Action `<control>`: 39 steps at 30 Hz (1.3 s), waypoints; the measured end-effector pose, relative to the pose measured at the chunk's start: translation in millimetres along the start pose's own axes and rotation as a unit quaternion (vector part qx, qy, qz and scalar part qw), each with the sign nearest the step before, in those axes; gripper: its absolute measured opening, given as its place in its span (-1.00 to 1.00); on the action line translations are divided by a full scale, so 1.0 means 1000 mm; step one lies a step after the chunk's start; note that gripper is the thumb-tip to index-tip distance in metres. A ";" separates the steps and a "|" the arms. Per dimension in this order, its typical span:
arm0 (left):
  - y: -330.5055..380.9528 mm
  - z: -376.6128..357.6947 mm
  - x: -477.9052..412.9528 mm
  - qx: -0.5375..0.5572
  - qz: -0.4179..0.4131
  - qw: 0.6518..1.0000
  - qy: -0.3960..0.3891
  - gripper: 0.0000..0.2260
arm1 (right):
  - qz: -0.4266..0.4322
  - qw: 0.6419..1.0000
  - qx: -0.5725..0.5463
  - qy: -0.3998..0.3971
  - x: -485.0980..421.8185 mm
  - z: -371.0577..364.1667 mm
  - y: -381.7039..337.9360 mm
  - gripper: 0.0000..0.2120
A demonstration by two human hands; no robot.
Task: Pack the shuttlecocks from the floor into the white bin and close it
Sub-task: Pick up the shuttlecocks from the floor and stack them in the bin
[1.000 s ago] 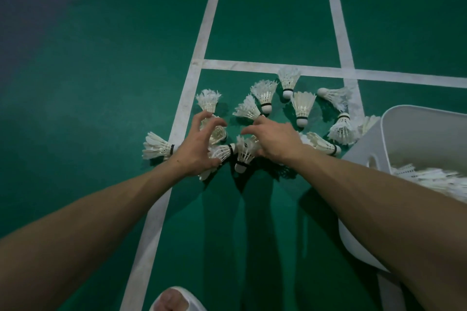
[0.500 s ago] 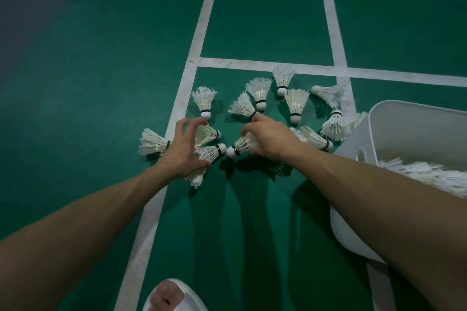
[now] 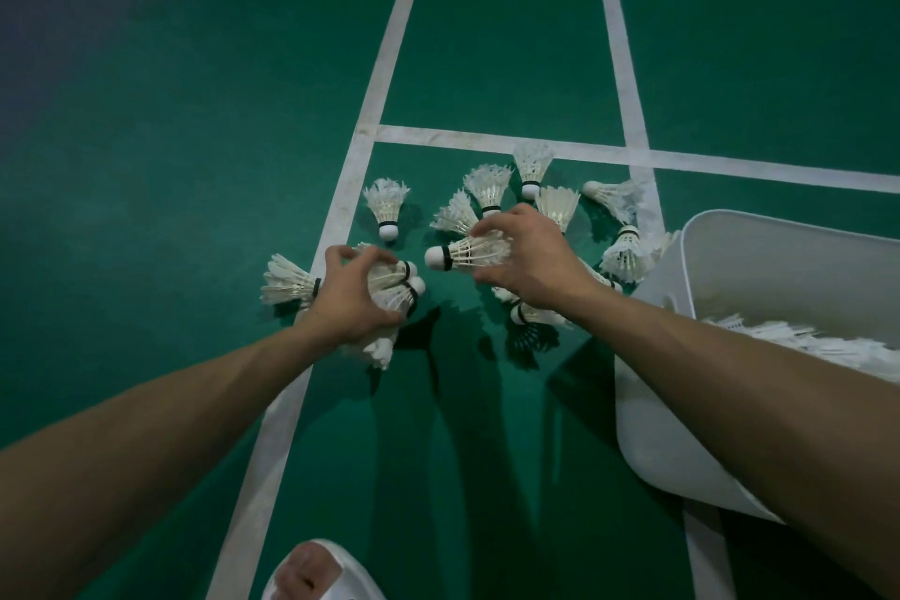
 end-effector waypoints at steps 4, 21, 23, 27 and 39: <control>0.033 0.018 0.001 0.102 -0.006 0.995 0.006 -0.40 | 0.013 1.000 -0.005 0.009 0.012 0.027 -0.011 -0.54; 0.248 0.026 0.056 0.092 -0.136 0.985 -0.051 -0.70 | 0.025 0.998 -0.021 0.056 0.112 0.163 0.014 -0.33; 0.271 0.018 0.065 0.075 -0.154 0.984 -0.051 -0.69 | 0.018 0.999 -0.007 0.050 0.126 0.178 0.029 -0.28; 0.314 -0.005 0.078 0.034 -0.180 0.981 -0.057 -0.65 | -0.010 0.998 -0.021 0.058 0.152 0.210 0.067 -0.27; 0.347 -0.074 0.087 -0.032 -0.187 0.979 -0.070 -0.67 | -0.108 0.989 0.070 0.070 0.196 0.224 0.200 -0.50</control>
Point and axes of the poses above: each hand's wrist, its own x-axis away from the middle knuckle, its own z-axis out of the back of the hand, y = z × x, the point moved 7 cm from there along -x, towards the middle knuckle, and after that the axes turned 3 degrees about -z, right-handed, at the moved point
